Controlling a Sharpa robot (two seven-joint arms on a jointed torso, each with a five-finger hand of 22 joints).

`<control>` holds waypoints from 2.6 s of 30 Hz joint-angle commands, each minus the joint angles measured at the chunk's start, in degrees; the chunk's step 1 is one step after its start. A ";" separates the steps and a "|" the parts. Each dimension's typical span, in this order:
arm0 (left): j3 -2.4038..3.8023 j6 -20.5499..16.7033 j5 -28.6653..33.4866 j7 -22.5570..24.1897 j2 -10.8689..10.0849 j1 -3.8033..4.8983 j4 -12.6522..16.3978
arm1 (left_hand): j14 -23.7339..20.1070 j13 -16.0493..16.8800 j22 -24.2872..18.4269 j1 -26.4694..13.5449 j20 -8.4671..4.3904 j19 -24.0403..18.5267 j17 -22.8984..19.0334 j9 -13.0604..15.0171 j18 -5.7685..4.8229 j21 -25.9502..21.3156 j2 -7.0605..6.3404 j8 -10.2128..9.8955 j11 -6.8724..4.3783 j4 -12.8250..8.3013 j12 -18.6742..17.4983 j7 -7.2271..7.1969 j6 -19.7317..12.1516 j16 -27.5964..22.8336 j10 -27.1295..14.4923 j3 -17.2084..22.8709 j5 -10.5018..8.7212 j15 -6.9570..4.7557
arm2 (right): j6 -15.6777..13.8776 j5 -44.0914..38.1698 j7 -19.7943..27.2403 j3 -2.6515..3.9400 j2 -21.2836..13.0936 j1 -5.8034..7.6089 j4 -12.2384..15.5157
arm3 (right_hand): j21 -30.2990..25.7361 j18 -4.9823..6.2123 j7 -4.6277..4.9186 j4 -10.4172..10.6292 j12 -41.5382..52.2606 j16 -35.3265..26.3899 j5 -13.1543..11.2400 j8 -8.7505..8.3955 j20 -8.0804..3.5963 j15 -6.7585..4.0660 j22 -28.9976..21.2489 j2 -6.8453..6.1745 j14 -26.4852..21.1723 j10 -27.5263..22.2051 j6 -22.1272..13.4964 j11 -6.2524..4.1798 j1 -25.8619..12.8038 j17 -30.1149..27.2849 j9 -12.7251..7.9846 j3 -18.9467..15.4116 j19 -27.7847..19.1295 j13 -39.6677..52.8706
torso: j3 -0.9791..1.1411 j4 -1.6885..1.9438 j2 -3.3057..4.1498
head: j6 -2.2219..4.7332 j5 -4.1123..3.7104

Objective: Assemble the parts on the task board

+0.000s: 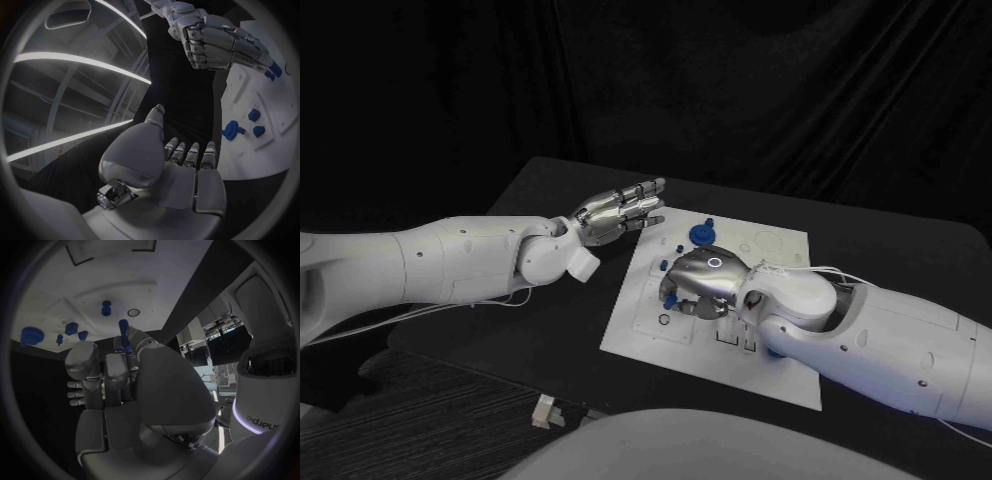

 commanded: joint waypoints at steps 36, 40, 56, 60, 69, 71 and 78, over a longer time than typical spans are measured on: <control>0.06 0.86 0.38 0.50 0.55 -0.06 -0.31 | -0.12 -0.06 0.08 -0.33 0.33 0.13 -0.05 0.07 0.61 -0.07 0.39 0.26 -0.22 -0.07 -0.18 0.50 -0.03 -0.38 0.12 -0.32 0.38 0.32 | 1.80 -0.88 -1.32 0.04 1.07 -2.12 -0.27 | 0.21 -0.21 0.32 -0.27 -0.46 0.25 0.28 -0.87 0.08 0.24 6.93 -0.41 0.12 0.25 -0.51 0.28 0.15 -0.10 0.01 0.81 -0.17 0.19 | 0.00 -0.03 -0.03 | 0.00 0.04; 0.06 0.93 0.38 0.45 0.60 -0.06 -0.34 | -0.12 -0.06 0.08 -0.33 0.33 0.13 -0.05 0.07 0.61 -0.07 0.39 0.26 -0.22 -0.07 -0.18 0.50 -0.03 -0.38 0.12 -0.32 0.38 0.32 | 1.89 -0.88 -1.53 0.04 1.18 -2.22 -0.49 | 0.22 -0.21 0.32 -0.29 -0.45 0.23 0.28 -0.88 0.08 0.24 6.93 -0.43 0.11 0.30 -0.51 0.27 0.14 -0.15 0.02 0.83 -0.17 0.20 | -0.01 -0.04 -0.01 | 0.00 -0.04; 0.06 1.18 0.38 0.27 0.81 -0.06 -0.63 | -0.12 -0.06 0.05 -0.47 0.35 0.13 -0.05 0.06 0.60 -0.07 0.50 0.26 -0.25 -0.02 -0.18 0.61 -0.04 -0.38 0.11 -0.36 0.38 0.36 | 4.45 -0.88 -3.20 0.04 1.03 -2.69 -0.74 | -2.50 0.16 -0.57 -0.35 -3.27 -0.99 -0.54 -4.72 0.73 1.05 6.36 -2.04 -1.29 -5.12 -6.10 1.60 -1.54 -1.91 -1.13 2.14 -1.40 0.09 | -0.01 -0.04 -0.02 | 0.00 -0.10; 0.06 1.22 0.38 0.23 0.86 -0.06 -0.70 | -0.12 -0.06 0.05 -0.47 0.35 0.13 -0.05 0.06 0.60 -0.07 0.50 0.26 -0.25 -0.02 -0.18 0.61 -0.04 -0.38 0.11 -0.36 0.38 0.36 | 4.64 -0.88 -3.25 0.04 0.91 -2.74 -0.60 | -3.24 0.32 -1.32 -0.36 -3.65 -1.27 -1.30 -5.77 0.83 1.00 6.22 -2.54 -1.82 -6.97 -7.93 2.00 -2.23 -2.37 -1.43 2.28 -1.84 0.19 | -0.02 -0.06 -0.02 | 0.00 -0.09; 0.06 1.31 0.38 0.13 0.97 -0.06 -0.87 | -0.12 -0.06 0.05 -0.47 0.35 0.13 -0.05 0.06 0.60 -0.07 0.50 0.26 -0.25 -0.02 -0.18 0.61 -0.04 -0.38 0.11 -0.36 0.38 0.36 | 4.25 -0.88 -3.07 0.04 0.63 -2.81 -0.44 | -5.29 0.67 -3.36 -0.88 -3.21 -1.95 -3.65 -7.84 0.43 0.38 5.78 -2.95 -2.93 -12.17 -14.10 2.31 -3.83 -3.45 -2.63 0.75 -2.76 0.55 | -0.01 -0.04 -0.01 | 0.00 -0.10; 0.06 1.33 0.38 0.07 0.99 -0.07 -0.90 | -0.12 -0.07 0.06 -0.58 0.36 0.13 -0.05 0.06 0.58 -0.07 0.60 0.26 -0.26 0.01 -0.20 0.68 -0.08 -0.38 0.10 -0.38 0.38 0.42 | 4.10 -0.88 -3.01 0.04 0.53 -2.81 -0.43 | -5.82 0.74 -3.95 -1.00 -2.72 -2.09 -4.37 -7.81 0.42 0.35 5.68 -2.81 -3.16 -13.43 -15.76 2.28 -4.17 -3.71 -3.09 -0.14 -2.95 0.63 | -0.01 -0.05 -0.01 | 0.00 -0.10; 0.06 1.37 0.38 -0.05 1.09 -0.07 -1.06 | -0.12 -0.07 0.06 -0.58 0.36 0.13 -0.05 0.06 0.58 -0.07 0.60 0.26 -0.26 0.01 -0.20 0.68 -0.08 -0.38 0.10 -0.38 0.38 0.42 | 3.19 -0.88 -2.75 0.04 0.23 -2.82 -0.42 | -7.22 0.91 -4.66 -1.10 -1.73 -2.58 -5.82 -7.64 0.49 0.40 5.40 -2.32 -3.78 -16.60 -17.67 2.32 -4.48 -4.49 -3.81 -2.31 -3.42 0.67 | -0.01 -0.05 -0.03 | 0.00 -0.13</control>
